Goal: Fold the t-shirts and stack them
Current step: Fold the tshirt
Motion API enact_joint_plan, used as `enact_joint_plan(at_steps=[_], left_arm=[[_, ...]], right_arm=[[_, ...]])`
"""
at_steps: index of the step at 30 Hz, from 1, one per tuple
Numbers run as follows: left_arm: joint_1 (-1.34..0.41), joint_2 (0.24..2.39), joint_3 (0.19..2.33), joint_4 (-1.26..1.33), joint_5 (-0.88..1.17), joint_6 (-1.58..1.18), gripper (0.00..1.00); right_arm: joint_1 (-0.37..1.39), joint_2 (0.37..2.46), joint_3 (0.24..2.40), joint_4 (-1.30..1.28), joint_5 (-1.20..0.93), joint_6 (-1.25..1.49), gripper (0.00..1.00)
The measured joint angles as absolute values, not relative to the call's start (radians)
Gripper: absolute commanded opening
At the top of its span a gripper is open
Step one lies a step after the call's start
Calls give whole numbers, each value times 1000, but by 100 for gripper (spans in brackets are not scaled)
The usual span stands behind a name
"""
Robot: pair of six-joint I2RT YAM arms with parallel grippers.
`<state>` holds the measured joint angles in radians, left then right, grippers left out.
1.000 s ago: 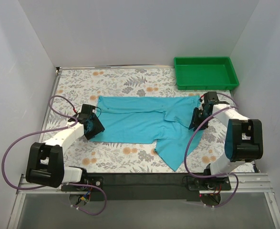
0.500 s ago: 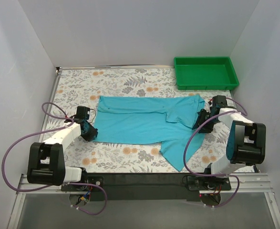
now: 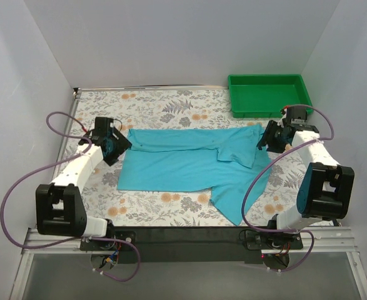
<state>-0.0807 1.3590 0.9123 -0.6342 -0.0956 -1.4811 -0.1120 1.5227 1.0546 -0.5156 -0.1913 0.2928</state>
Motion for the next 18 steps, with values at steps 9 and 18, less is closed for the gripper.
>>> enact_joint_plan(at_steps=[9, 18], left_arm=[[-59, 1662, 1098, -490, -98, -1472, 53], [-49, 1811, 1159, -459, -89, -1462, 38]], right_arm=[[-112, 1537, 1069, -456, -281, 304, 48], [-112, 1537, 1006, -436, -325, 298, 47]])
